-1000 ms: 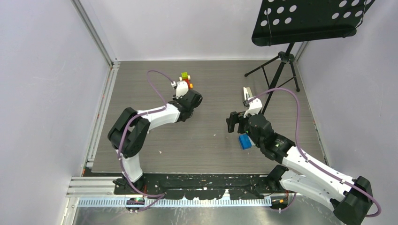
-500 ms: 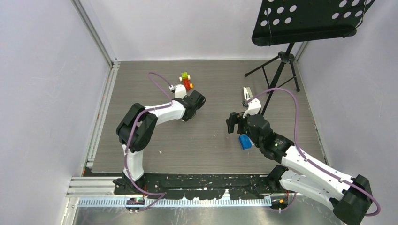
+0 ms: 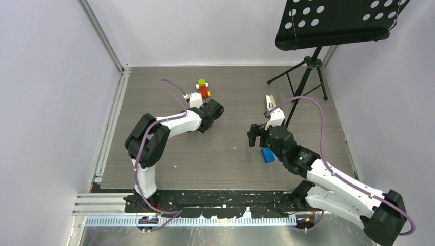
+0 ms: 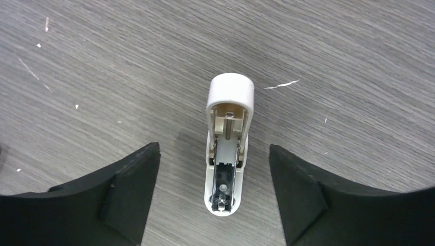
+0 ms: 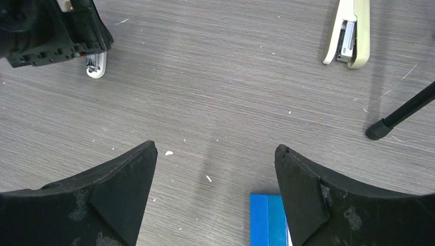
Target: Load the staples into the stapler
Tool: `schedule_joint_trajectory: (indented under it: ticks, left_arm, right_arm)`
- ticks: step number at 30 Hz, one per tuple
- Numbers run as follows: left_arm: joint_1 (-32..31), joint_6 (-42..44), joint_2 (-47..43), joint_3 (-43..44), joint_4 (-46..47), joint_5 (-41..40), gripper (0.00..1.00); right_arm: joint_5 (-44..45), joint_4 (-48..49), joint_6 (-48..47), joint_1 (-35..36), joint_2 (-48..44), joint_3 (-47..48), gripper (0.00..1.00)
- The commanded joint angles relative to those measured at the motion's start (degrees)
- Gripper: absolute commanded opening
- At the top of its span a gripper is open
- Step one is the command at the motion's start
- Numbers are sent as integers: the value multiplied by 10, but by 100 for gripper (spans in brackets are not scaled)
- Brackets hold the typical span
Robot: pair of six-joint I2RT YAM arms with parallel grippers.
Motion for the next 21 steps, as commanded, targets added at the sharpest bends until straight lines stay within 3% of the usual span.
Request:
schedule_joint_trajectory:
  ticks: [1, 5, 11, 21]
  left_arm:
    - [2, 3, -66, -15, -13, -15, 86]
    - [2, 53, -106, -23, -24, -1, 99]
    - [1, 185, -178, -27, -53, 62, 100]
    - [2, 305, -391, -134, 2, 136, 100]
  right_arm:
    - [15, 0, 12, -1, 9, 19, 89]
    - [14, -8, 14, -1, 19, 29, 89]
    - [44, -22, 5, -7, 65, 62, 90]
    - [75, -26, 3, -85, 227, 153, 89]
